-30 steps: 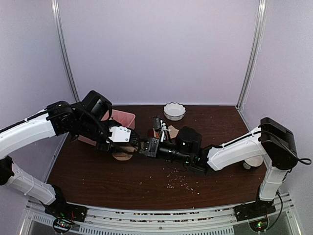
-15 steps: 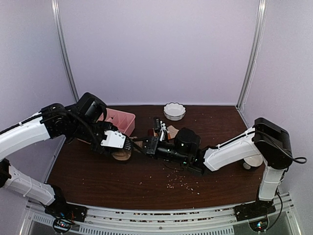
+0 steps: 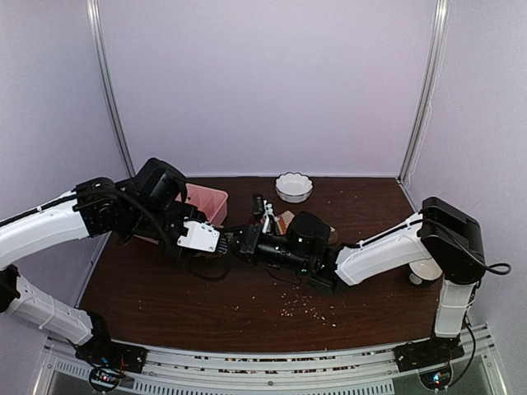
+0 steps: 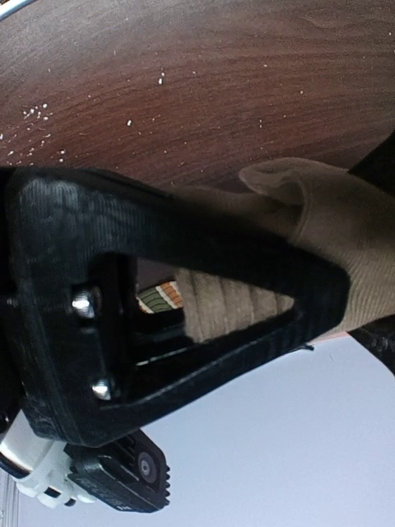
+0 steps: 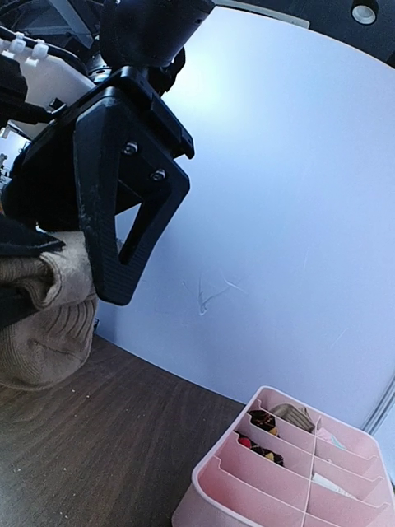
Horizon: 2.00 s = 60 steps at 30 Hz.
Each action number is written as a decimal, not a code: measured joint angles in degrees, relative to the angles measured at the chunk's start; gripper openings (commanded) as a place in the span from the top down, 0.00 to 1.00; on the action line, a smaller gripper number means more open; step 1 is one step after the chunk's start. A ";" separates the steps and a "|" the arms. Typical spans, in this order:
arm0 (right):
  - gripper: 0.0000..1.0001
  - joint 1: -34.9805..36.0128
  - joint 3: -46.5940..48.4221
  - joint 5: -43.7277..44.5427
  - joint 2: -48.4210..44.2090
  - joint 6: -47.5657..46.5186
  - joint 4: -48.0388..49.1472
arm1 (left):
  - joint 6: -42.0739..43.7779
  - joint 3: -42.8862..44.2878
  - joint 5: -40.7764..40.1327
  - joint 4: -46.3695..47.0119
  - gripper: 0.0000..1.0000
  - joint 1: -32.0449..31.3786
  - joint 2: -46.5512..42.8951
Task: Roll the socks
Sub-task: Roll the sock.
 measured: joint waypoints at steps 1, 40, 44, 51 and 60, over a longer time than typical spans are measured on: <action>1.00 0.09 0.33 0.00 0.24 0.20 0.07 | 0.04 0.00 -0.22 0.07 0.57 0.00 0.11; 0.00 1.22 -20.04 13.33 -36.00 -60.19 -19.04 | -14.29 22.34 45.48 -30.75 1.00 9.33 11.45; 0.00 6.16 -11.15 13.84 -35.34 -75.34 -31.58 | -13.33 23.12 49.59 -33.79 1.00 9.35 12.74; 0.04 13.33 -3.39 18.84 -33.03 -96.83 -47.23 | -11.61 24.24 53.64 -38.16 1.00 9.35 16.68; 0.22 16.37 4.09 27.23 -26.32 -110.03 -54.53 | -10.23 25.68 55.43 -40.85 1.00 9.33 18.32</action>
